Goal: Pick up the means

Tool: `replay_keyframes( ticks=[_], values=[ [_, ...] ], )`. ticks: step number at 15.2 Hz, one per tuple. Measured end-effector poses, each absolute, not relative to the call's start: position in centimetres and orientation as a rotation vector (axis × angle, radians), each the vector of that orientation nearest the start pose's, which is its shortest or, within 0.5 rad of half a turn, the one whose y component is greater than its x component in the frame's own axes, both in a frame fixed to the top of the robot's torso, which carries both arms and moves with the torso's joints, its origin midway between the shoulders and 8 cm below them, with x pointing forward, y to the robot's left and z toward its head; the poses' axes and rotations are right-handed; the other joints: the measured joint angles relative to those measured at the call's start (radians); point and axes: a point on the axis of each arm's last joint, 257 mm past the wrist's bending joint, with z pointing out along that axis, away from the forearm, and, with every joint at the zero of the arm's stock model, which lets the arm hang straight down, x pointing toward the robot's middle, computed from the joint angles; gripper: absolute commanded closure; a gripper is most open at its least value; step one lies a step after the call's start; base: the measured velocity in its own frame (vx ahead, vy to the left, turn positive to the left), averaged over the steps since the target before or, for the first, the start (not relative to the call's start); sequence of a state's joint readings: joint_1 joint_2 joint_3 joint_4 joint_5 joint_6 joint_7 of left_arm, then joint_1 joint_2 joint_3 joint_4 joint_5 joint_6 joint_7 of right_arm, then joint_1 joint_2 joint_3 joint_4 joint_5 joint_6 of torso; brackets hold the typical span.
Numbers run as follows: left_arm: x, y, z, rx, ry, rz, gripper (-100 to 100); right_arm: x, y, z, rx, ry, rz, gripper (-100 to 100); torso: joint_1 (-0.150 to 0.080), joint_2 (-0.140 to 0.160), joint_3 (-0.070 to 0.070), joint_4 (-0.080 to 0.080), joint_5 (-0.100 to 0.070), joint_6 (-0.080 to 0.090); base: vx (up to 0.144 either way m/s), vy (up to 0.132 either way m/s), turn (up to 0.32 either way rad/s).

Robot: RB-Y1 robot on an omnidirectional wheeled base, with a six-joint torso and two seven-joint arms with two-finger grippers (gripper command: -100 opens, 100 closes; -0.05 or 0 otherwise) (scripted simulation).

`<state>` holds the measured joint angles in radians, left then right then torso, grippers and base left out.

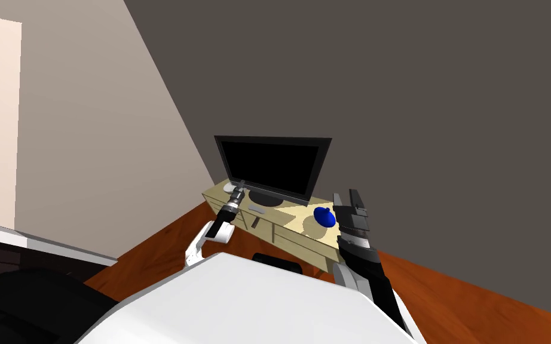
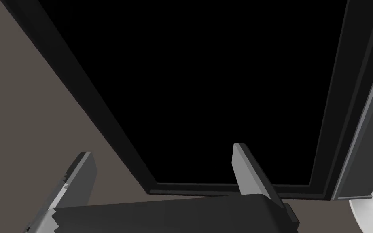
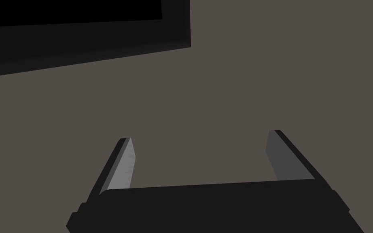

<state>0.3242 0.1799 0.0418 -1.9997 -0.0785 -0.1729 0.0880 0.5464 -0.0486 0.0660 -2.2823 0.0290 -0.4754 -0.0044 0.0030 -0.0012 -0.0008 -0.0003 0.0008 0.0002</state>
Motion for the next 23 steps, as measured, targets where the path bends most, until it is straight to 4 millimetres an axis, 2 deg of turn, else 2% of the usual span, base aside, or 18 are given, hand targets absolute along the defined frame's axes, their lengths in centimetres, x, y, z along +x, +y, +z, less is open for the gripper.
replay_keyframes(
  ticks=[5, 11, 23],
  values=[
    [47.1, 31.5, -15.2, -0.964, 1.131, -1.081, -100, 34.8, -25.5, 0.4, 0.669, 0.716, 1.326, 0, 0.0, 0.0, 0.0, 0.0, 0.0, 0.0, 0.006, 0.031, -0.027],
    [49.2, 32.8, -19.5, -1.07, 1.21, -1.004, -100, 34.8, -25.5, 0.4, 0.669, 0.716, 1.326, 0, -0.001, 0.0, 0.0, 0.0, 0.0, 0.0, 0.005, 0.027, -0.023],
    [52.3, 35.8, -27.5, -1.277, 1.34, -0.853, -100, 34.8, -25.5, 0.4, 0.669, 0.716, 1.326, 0, -0.001, 0.0, 0.0, 0.0, 0.0, 0.0, 0.007, 0.027, -0.025]
  ],
)
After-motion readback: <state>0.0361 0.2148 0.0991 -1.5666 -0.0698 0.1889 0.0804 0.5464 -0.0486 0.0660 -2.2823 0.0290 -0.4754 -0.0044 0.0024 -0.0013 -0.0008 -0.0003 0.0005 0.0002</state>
